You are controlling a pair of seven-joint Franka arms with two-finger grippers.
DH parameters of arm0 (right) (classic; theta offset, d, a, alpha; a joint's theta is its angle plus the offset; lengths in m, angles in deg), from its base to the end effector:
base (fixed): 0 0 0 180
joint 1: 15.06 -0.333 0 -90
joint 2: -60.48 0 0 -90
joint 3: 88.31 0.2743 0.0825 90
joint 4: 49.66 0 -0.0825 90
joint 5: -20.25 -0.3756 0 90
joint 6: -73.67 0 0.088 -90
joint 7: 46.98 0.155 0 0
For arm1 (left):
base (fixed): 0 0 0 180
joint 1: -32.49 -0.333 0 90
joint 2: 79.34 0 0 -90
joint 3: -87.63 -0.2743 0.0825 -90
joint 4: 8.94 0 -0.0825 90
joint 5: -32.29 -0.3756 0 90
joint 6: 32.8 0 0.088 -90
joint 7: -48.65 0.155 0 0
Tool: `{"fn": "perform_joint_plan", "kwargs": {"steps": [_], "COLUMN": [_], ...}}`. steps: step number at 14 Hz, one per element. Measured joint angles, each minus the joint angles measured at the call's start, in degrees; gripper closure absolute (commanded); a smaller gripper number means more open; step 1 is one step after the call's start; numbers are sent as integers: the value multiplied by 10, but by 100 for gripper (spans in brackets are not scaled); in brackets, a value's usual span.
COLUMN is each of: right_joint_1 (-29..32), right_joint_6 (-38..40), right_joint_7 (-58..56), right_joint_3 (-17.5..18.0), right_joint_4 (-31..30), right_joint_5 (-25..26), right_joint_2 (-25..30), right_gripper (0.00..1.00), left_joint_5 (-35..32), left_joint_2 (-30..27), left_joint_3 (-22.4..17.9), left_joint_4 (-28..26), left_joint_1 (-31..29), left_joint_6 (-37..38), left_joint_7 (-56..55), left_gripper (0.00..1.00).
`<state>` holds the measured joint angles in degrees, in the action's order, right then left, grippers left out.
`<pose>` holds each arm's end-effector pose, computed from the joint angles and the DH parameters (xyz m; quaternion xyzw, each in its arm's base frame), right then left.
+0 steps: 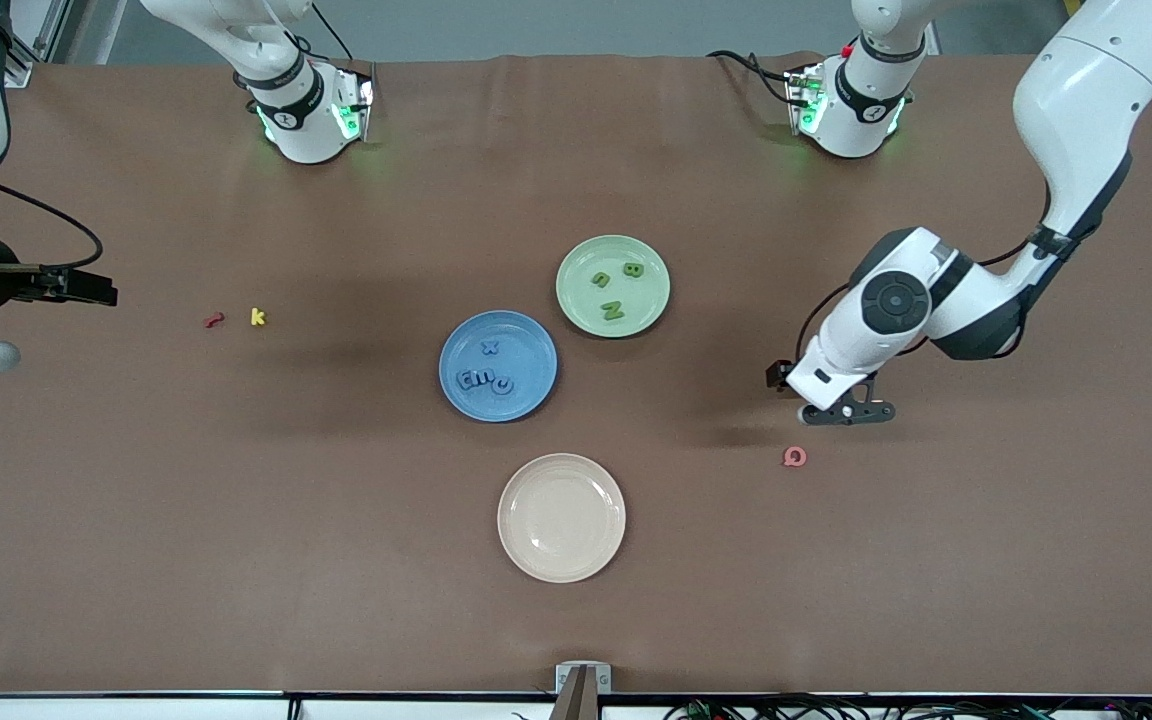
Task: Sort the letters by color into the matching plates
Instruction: 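Return the right arm to rest while the left gripper reaches green d, then lower the left gripper onto the green d and close it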
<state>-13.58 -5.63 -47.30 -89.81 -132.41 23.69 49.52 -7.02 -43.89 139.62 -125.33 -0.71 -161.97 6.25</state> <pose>0.5587 -0.0383 0.4730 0.9913 -0.0249 -0.1262 0.0288 0.5342 -0.1686 0.1574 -0.9994 -0.0032 0.0220 0.0255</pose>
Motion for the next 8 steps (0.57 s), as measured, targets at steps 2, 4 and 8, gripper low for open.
{"fn": "perform_joint_plan", "kwargs": {"steps": [2,4,8], "right_joint_1": [0,0,0], "right_joint_6": [0,-1,2], "right_joint_7": [0,0,0], "right_joint_3": [1,2,2], "right_joint_4": [10,16,22], "right_joint_5": [0,-1,-3], "right_joint_2": [0,0,0], "right_gripper": [0,0,0], "left_joint_5": [-4,-19,-53], "left_joint_2": [0,3,23], "left_joint_3": [0,-3,-17], "left_joint_4": [-3,-5,-7], "left_joint_1": [-17,-25,-30], "left_joint_6": [-2,-21,-57], "left_joint_7": [21,27,27], "left_gripper": [1,1,1]}}
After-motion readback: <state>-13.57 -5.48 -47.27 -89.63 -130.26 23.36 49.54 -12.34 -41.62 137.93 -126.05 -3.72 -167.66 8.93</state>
